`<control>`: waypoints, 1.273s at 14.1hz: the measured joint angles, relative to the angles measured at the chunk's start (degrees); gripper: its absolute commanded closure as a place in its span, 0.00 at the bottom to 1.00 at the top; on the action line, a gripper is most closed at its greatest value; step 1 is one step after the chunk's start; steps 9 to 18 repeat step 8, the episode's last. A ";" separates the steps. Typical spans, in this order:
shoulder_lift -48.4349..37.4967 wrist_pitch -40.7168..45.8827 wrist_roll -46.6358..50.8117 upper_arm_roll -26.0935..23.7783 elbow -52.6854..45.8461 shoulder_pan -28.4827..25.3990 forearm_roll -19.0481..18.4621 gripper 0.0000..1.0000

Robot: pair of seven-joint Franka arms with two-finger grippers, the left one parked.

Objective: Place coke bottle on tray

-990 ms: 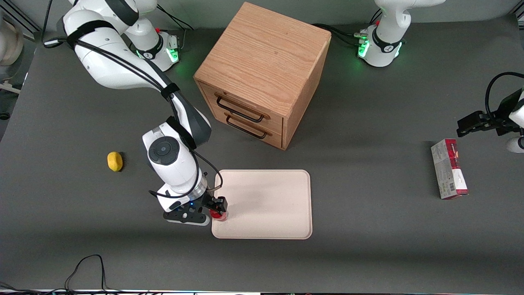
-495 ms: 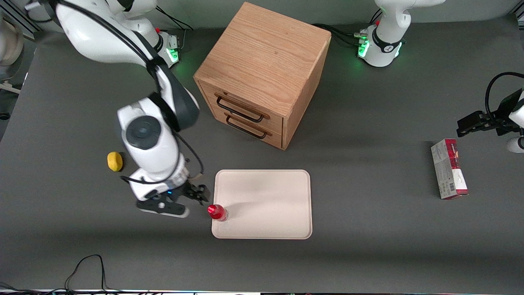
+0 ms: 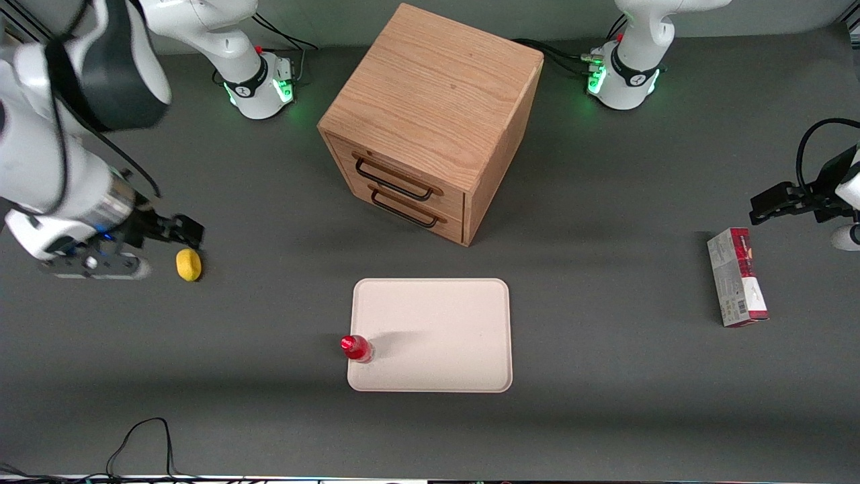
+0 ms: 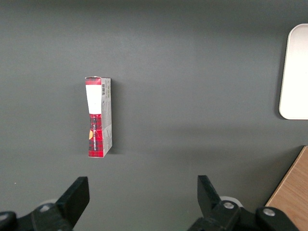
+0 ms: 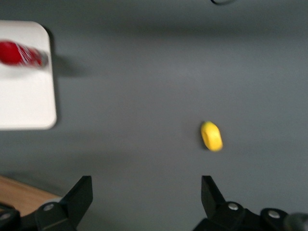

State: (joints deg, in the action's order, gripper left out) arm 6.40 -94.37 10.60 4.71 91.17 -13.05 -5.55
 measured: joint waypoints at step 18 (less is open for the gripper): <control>-16.62 0.44 -1.51 2.27 12.47 2.39 4.93 0.00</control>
